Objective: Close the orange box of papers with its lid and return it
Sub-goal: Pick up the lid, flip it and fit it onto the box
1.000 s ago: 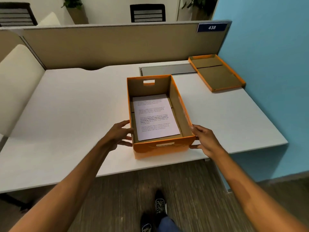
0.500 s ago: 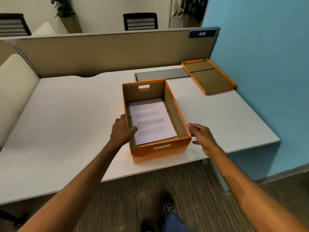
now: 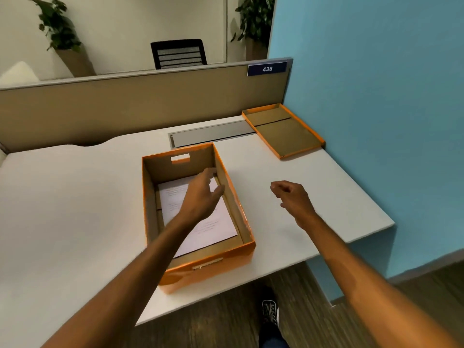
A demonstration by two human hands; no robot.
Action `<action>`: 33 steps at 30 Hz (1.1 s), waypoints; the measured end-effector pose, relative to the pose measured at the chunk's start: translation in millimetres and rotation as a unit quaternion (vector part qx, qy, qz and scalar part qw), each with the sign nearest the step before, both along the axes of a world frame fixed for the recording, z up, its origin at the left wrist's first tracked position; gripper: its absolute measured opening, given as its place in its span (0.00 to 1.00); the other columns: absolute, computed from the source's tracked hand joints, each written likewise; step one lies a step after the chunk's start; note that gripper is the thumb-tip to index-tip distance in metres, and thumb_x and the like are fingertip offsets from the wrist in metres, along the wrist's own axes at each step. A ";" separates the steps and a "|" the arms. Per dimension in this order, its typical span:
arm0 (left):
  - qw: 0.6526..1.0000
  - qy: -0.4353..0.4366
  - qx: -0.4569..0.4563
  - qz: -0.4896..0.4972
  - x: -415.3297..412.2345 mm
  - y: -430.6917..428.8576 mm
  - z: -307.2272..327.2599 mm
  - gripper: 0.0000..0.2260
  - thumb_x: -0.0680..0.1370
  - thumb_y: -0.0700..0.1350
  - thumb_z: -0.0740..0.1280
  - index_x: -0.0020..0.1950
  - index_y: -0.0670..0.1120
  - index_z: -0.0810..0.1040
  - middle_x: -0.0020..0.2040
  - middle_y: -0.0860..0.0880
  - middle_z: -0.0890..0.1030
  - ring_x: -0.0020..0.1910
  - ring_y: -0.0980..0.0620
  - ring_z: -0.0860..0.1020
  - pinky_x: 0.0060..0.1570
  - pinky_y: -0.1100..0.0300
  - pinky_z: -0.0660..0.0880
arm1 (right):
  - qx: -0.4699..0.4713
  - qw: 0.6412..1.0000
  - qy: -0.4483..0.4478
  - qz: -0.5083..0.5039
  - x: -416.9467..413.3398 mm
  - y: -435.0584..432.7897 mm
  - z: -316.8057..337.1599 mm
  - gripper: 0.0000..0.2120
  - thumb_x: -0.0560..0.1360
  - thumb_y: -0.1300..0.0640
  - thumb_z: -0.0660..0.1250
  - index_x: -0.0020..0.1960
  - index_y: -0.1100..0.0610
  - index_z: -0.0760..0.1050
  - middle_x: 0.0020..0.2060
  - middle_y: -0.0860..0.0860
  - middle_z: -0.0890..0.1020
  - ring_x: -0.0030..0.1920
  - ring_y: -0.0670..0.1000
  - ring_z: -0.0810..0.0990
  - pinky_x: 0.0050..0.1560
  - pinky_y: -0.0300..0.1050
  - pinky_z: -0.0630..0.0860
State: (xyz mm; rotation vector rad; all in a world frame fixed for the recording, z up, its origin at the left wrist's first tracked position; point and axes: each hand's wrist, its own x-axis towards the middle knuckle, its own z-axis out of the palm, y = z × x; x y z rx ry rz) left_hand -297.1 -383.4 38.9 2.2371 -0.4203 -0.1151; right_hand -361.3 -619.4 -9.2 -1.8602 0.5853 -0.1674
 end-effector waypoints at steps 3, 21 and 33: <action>1.000 0.004 -0.017 -0.010 25.3 -38.4 -1.3 0.23 0.79 0.45 0.68 0.72 0.43 0.69 0.70 0.42 0.75 0.67 0.45 0.74 0.62 0.53 0.74 | -0.016 1.000 0.002 0.002 25.2 -33.2 -2.0 0.15 0.77 0.53 0.69 0.62 0.57 0.80 0.57 0.52 0.84 0.59 0.52 0.80 0.64 0.55 0.76; 0.976 0.207 -0.048 0.053 179.4 -281.5 -80.8 0.22 0.77 0.44 0.68 0.71 0.45 0.71 0.65 0.42 0.77 0.54 0.47 0.79 0.53 0.53 0.77 | -0.092 0.992 0.067 -0.050 199.8 -279.2 -60.0 0.15 0.76 0.58 0.67 0.62 0.59 0.79 0.58 0.56 0.82 0.56 0.53 0.80 0.55 0.44 0.73; 0.863 0.421 -0.196 0.198 258.9 -355.8 -147.8 0.22 0.75 0.36 0.70 0.68 0.37 0.70 0.56 0.34 0.79 0.48 0.40 0.79 0.53 0.46 0.80 | 0.007 0.965 0.097 -0.245 274.1 -345.5 -112.1 0.13 0.71 0.66 0.69 0.54 0.62 0.73 0.49 0.60 0.82 0.47 0.60 0.83 0.48 0.57 0.83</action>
